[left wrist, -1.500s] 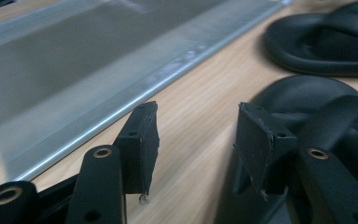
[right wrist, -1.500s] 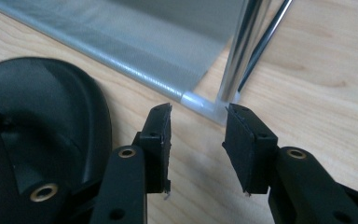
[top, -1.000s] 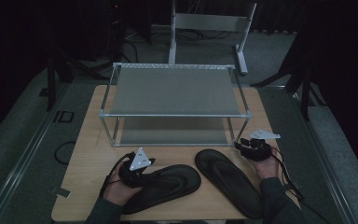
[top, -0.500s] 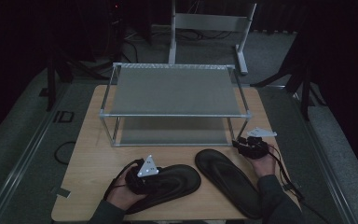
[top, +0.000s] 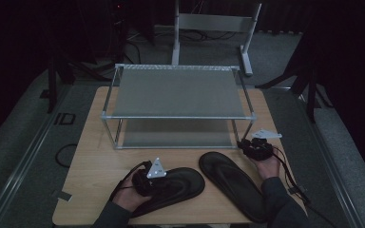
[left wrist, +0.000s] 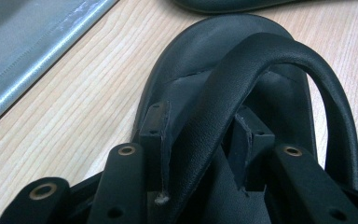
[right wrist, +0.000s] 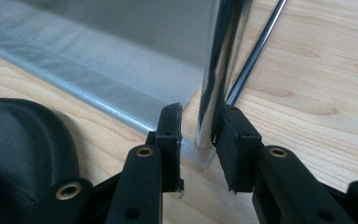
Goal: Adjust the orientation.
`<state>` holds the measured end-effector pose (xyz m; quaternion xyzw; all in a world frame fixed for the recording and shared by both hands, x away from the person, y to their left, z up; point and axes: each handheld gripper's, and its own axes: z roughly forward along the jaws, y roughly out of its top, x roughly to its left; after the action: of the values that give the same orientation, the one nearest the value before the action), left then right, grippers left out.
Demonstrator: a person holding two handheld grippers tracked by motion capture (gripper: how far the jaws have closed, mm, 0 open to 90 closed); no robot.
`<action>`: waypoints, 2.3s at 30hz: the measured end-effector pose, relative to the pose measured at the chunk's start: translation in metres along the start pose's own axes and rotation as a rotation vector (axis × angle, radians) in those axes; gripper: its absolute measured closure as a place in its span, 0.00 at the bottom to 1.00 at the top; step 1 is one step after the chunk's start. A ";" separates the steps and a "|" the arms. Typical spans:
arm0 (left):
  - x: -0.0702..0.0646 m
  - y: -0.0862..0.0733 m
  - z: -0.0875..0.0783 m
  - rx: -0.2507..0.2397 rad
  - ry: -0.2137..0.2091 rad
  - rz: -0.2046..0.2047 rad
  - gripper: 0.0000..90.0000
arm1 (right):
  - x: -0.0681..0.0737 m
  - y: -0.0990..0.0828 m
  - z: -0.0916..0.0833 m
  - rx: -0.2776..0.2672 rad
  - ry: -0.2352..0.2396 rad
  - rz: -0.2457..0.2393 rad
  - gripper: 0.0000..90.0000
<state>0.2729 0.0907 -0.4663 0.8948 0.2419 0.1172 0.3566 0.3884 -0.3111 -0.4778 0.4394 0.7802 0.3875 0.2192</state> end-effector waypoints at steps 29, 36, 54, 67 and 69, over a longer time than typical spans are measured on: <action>0.042 0.007 -0.010 -0.043 0.164 -0.150 0.80 | -0.003 -0.002 0.003 -0.014 0.003 0.023 0.88; 0.060 0.011 -0.001 -0.048 0.236 -0.215 0.81 | -0.003 -0.003 0.003 -0.016 0.007 0.028 0.88; 0.081 0.026 0.019 -0.097 0.455 -0.331 0.82 | -0.004 -0.004 0.003 -0.025 0.012 0.038 0.88; 0.083 0.021 0.020 -0.110 0.498 -0.378 0.71 | -0.004 -0.005 0.003 -0.028 0.014 0.041 0.88; 0.082 0.020 0.018 -0.120 0.489 -0.375 0.65 | -0.004 -0.005 0.003 -0.027 0.014 0.042 0.88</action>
<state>0.3566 0.1099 -0.4620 0.7572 0.4739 0.2754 0.3553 0.3903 -0.3147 -0.4834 0.4497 0.7672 0.4056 0.2114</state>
